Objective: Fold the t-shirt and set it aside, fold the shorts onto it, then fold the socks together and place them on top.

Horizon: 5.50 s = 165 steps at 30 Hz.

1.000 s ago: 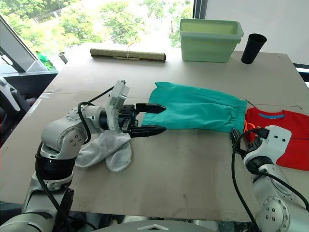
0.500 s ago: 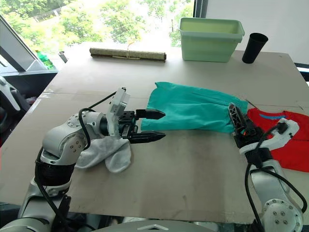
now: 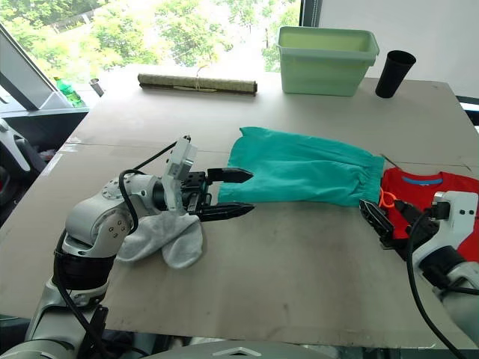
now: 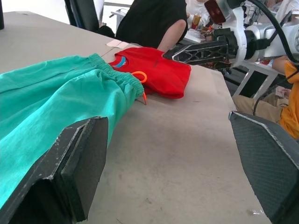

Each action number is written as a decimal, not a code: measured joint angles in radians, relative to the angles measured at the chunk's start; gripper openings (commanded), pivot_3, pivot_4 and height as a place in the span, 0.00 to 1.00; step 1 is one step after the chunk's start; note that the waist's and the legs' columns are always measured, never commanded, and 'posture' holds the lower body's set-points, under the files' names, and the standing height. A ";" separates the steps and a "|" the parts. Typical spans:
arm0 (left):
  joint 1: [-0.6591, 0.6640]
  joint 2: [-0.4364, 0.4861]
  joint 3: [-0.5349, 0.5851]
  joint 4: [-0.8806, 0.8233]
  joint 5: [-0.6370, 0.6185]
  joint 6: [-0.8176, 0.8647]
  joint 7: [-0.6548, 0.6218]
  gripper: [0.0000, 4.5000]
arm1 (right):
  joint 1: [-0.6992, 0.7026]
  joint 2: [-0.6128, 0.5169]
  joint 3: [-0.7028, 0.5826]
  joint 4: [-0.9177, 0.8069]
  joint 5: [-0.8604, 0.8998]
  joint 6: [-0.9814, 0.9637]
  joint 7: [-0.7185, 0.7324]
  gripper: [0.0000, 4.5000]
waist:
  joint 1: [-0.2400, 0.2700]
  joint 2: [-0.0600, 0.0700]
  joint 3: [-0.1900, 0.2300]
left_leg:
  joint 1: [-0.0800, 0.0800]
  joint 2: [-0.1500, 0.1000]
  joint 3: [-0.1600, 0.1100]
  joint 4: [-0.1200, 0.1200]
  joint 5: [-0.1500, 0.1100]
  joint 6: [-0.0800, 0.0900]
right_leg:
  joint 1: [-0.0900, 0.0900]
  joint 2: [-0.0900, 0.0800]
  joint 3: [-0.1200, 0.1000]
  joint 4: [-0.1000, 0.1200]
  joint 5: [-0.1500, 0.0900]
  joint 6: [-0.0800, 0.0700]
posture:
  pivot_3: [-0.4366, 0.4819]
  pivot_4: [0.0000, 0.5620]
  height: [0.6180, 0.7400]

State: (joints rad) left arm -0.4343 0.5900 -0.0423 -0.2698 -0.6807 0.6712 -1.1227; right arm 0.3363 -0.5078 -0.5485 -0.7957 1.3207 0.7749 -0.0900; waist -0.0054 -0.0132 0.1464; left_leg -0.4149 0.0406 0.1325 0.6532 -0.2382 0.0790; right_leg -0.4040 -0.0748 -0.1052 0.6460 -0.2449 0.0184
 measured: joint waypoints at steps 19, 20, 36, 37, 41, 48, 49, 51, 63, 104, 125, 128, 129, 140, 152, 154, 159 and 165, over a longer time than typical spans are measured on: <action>0.046 0.018 0.007 0.000 -0.011 0.006 0.019 0.98 | -0.172 0.565 0.296 0.235 -0.131 -0.324 -0.374 1.00 | -0.007 0.001 0.001 | 0.000 -0.001 0.000 -0.002 0.001 -0.005 | -0.001 -0.003 0.000 -0.001 0.001 -0.002 | 0.48 0.27 1.00; 0.046 0.018 0.007 0.000 -0.011 0.006 0.019 0.98 | -0.196 0.576 0.296 0.258 -0.139 -0.338 -0.376 1.00 | -0.008 0.000 0.000 | 0.000 -0.001 0.000 -0.002 0.002 -0.003 | -0.001 -0.003 0.000 -0.001 0.001 -0.002 | 0.48 0.27 1.00; 0.080 0.019 0.032 -0.051 -0.029 0.043 0.115 1.00 | -0.532 0.579 0.294 0.646 -0.430 -0.471 -0.420 0.29 | -0.019 -0.005 -0.003 | 0.002 -0.001 0.001 0.000 0.003 -0.005 | 0.000 -0.002 0.000 0.001 0.003 -0.004 | 0.48 0.27 1.00; 0.086 0.021 0.034 -0.060 -0.029 0.043 0.121 1.00 | -0.536 0.572 0.296 0.656 -0.454 -0.468 -0.418 0.23 | -0.021 -0.005 -0.003 | 0.002 -0.001 0.001 0.000 0.003 -0.005 | 0.000 -0.002 0.000 0.001 0.003 -0.004 | 0.48 0.27 1.00; 0.102 0.027 0.034 -0.080 -0.030 0.045 0.146 1.00 | -0.530 0.528 0.359 0.648 -0.578 -0.431 -0.391 0.02 | -0.024 -0.006 -0.004 | 0.001 -0.001 0.000 0.000 0.003 -0.005 | 0.001 -0.003 -0.001 0.001 0.003 -0.004 | 0.48 0.27 1.00; 0.131 0.047 0.047 -0.101 -0.031 0.045 0.167 1.00 | -0.377 0.301 0.492 0.490 -0.887 -0.386 -0.290 0.02 | -0.007 0.003 0.001 | -0.001 -0.003 0.001 -0.002 0.003 -0.005 | -0.001 -0.005 -0.001 -0.001 0.003 -0.004 | 0.48 0.27 1.00; 0.130 0.047 0.046 -0.106 -0.032 0.045 0.168 1.00 | -0.366 0.253 0.506 0.444 -0.936 -0.382 -0.264 0.02 | -0.008 0.003 0.001 | -0.001 -0.003 0.001 -0.002 0.003 -0.005 | -0.001 -0.004 -0.001 -0.001 0.003 -0.003 | 0.48 0.27 1.00; 0.130 0.047 0.047 -0.110 -0.036 0.046 0.168 1.00 | -0.353 0.174 0.512 0.357 -1.013 -0.373 -0.226 0.02 | -0.009 0.003 0.001 | 0.000 -0.002 0.001 -0.003 0.003 -0.005 | -0.001 -0.003 -0.001 -0.001 0.001 -0.001 | 0.48 0.27 1.00; 0.096 0.072 0.046 -0.038 -0.029 0.041 0.140 1.00 | -0.508 -0.332 0.736 0.224 -1.441 -0.470 0.301 0.02 | -0.010 -0.001 0.003 | 0.000 0.002 0.001 -0.002 0.004 -0.007 | -0.002 0.002 0.000 -0.001 0.000 0.000 | 0.48 0.27 1.00; 0.119 0.191 0.113 0.069 0.065 -0.102 0.020 1.00 | -0.944 0.226 0.482 0.654 -0.990 0.465 0.516 1.00 | -0.013 -0.004 0.004 | -0.001 -0.002 -0.002 -0.003 0.004 -0.007 | -0.001 -0.004 -0.007 0.000 0.003 -0.005 | 0.48 0.27 1.00; 0.178 0.110 0.090 -0.015 0.037 -0.106 0.033 1.00 | -0.704 -0.002 0.604 0.284 -0.993 0.298 0.594 0.01 | -0.006 -0.003 0.003 | -0.002 -0.001 -0.002 -0.004 0.004 -0.007 | -0.001 -0.004 -0.006 -0.002 0.003 -0.004 | 0.48 0.27 1.00; 0.147 0.087 0.070 -0.015 0.025 -0.098 0.028 1.00 | -0.685 -0.048 0.491 0.161 -0.920 0.370 0.613 0.01 | -0.005 -0.003 0.003 | -0.001 -0.001 -0.002 -0.004 0.002 -0.010 | -0.001 -0.004 -0.006 -0.002 0.003 -0.004 | 0.48 0.27 1.00; 0.140 0.080 0.067 -0.014 0.025 -0.098 0.028 1.00 | -0.675 -0.064 0.461 0.134 -0.900 0.389 0.623 0.01 | -0.004 -0.003 0.003 | -0.002 -0.001 -0.002 -0.004 0.002 -0.011 | -0.001 -0.004 -0.007 -0.002 0.003 -0.004 | 0.48 0.27 1.00; 0.048 -0.032 -0.029 -0.038 -0.017 -0.065 0.029 1.00 | -0.461 -0.614 -0.101 0.173 -0.743 0.591 0.895 0.01 | 0.019 -0.003 0.004 | -0.002 -0.002 -0.002 -0.002 0.001 -0.002 | 0.000 -0.004 -0.006 -0.004 0.003 -0.004 | 0.48 0.27 1.00; 0.044 -0.039 -0.044 -0.075 -0.039 -0.040 0.043 1.00 | -0.511 -0.833 0.405 0.935 -1.144 0.049 0.899 0.01 | 0.017 -0.002 0.004 | -0.001 -0.002 0.000 0.000 0.003 -0.004 | 0.000 -0.003 -0.003 -0.003 0.001 -0.001 | 0.48 0.27 1.00; 0.051 -0.038 -0.039 -0.082 -0.048 -0.037 0.058 1.00 | -0.560 -0.827 0.520 1.038 -1.230 -0.035 0.889 0.09 | 0.018 -0.001 0.004 | -0.001 -0.002 0.001 0.000 0.003 -0.004 | 0.000 -0.002 -0.003 -0.003 0.001 -0.001 | 0.48 0.27 1.00; 0.056 -0.035 -0.041 -0.116 -0.061 -0.026 0.075 1.00 | -0.580 -0.783 0.618 1.169 -1.352 -0.172 0.874 0.49 | 0.019 0.002 0.004 | -0.001 -0.002 0.001 0.000 0.003 -0.004 | 0.000 -0.002 -0.002 -0.003 0.001 0.000 | 0.48 0.27 1.00; 0.031 -0.008 -0.040 -0.115 -0.080 -0.001 0.054 1.00 | -0.305 -0.736 0.182 0.689 -1.344 0.128 0.882 1.00 | 0.021 0.004 0.003 | 0.000 0.000 -0.001 0.000 0.004 -0.006 | 0.001 0.000 -0.003 -0.002 0.001 0.001 | 0.48 0.27 1.00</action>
State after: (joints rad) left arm -0.4038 0.5816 -0.0819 -0.3847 -0.7610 0.6706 -1.0686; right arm 0.0313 -1.2437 -0.3662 -0.1063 -0.0237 0.9033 0.7918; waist 0.0161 -0.0096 0.1498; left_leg -0.4149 0.0408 0.1319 0.6536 -0.2347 0.0734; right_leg -0.4029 -0.0750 -0.1080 0.6439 -0.2443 0.0189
